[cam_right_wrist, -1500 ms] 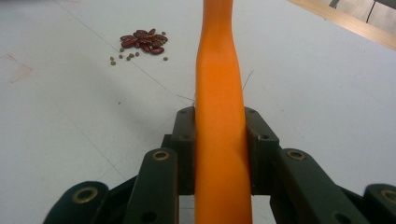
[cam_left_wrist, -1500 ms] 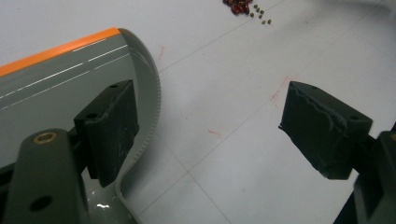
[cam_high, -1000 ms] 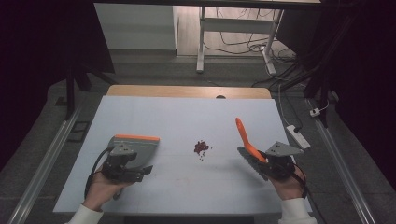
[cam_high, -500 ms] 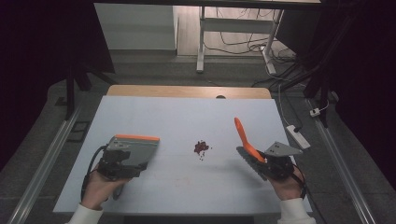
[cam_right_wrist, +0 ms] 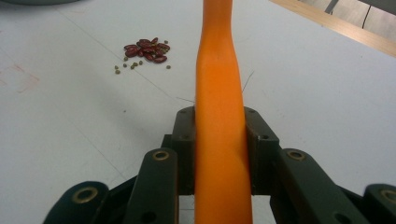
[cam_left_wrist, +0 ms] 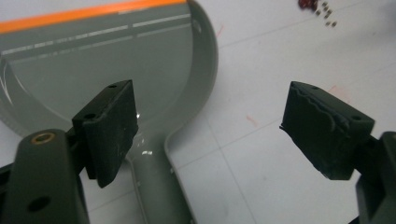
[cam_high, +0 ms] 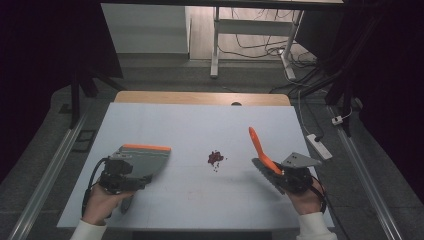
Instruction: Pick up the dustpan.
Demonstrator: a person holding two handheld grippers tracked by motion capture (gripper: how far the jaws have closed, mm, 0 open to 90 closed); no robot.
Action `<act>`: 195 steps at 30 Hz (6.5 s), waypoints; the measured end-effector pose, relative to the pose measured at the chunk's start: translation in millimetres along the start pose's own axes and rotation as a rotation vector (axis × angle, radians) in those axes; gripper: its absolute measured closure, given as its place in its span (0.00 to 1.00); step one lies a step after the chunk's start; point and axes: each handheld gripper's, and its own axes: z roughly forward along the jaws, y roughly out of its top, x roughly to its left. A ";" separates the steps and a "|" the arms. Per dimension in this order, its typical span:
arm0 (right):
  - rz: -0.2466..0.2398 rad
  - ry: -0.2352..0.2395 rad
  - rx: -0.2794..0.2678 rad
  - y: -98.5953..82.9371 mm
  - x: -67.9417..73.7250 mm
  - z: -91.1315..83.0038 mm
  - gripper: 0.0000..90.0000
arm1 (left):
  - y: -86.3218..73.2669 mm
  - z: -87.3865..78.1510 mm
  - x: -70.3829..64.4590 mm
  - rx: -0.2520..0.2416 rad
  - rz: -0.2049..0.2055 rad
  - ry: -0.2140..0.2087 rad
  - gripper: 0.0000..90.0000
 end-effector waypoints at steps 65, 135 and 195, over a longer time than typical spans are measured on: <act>-0.017 -0.005 0.057 -4.7 5.0 13.2 0.78 | -31.7 36.4 35.5 0.057 -0.249 0.027 0.68; -0.011 -0.027 0.024 -3.3 3.9 9.0 0.77 | -26.8 8.7 24.1 -0.106 0.211 -0.208 0.69; -0.039 0.022 -0.015 39.7 10.5 46.9 0.78 | -22.6 54.2 -30.1 0.123 0.437 -0.371 0.69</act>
